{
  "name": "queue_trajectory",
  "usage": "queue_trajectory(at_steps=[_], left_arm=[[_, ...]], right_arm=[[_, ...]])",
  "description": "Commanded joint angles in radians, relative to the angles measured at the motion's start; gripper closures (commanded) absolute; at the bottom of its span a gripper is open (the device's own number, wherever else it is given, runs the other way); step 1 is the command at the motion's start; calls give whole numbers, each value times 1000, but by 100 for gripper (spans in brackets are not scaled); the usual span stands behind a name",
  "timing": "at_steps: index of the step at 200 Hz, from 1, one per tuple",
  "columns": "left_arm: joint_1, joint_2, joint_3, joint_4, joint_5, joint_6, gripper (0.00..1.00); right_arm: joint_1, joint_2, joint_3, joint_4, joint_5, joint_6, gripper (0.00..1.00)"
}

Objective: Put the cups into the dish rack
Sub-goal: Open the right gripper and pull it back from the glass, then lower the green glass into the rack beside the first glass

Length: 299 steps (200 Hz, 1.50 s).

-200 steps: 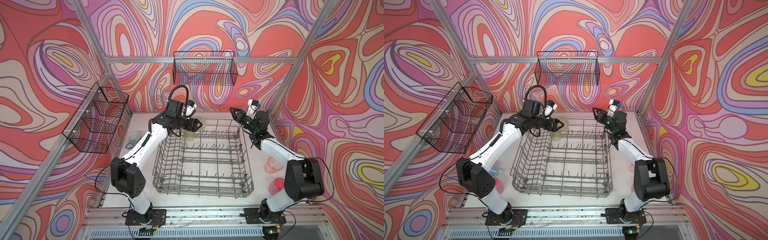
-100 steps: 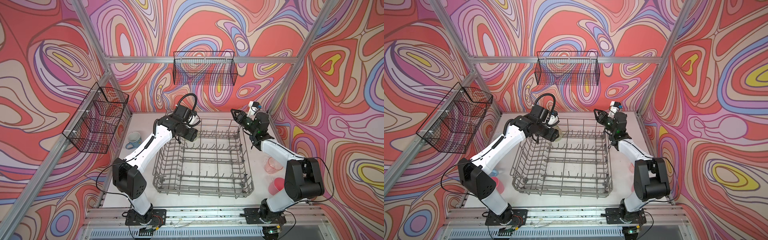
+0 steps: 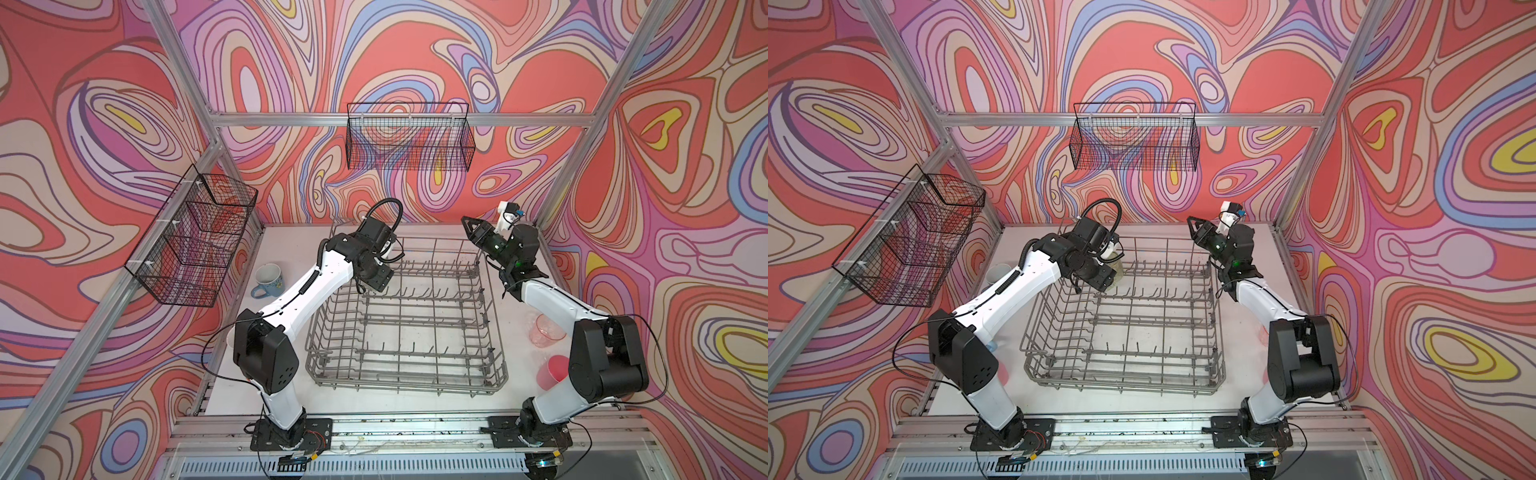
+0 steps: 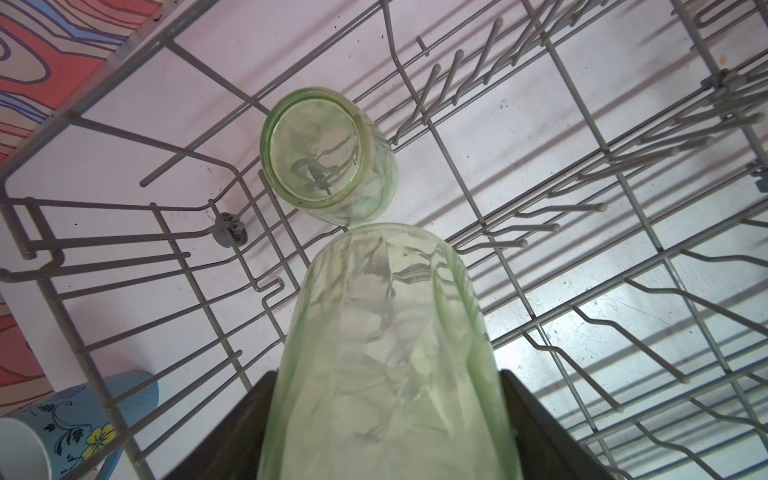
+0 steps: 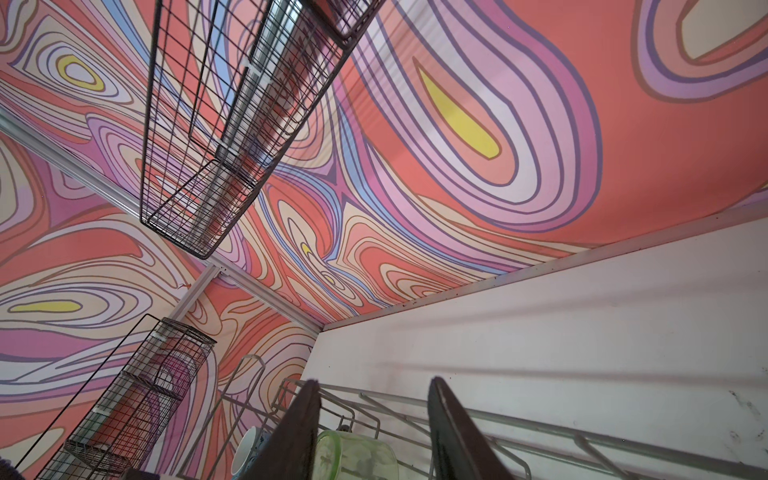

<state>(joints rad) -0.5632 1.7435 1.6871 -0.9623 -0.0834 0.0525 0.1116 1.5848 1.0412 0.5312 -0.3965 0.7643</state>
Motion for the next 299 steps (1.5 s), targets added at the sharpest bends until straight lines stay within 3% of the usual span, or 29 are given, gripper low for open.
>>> queue_trajectory(at_steps=[1, 156, 299], left_arm=[[-3, 22, 3, -22, -12, 20, 29], [-3, 78, -48, 42, 24, 11, 28], [-4, 167, -62, 22, -47, 20, 24]], right_arm=[[-5, 6, -15, 23, -13, -4, 56], [-4, 31, -9, 55, -53, 12, 56], [-4, 50, -1, 70, -73, 16, 56]])
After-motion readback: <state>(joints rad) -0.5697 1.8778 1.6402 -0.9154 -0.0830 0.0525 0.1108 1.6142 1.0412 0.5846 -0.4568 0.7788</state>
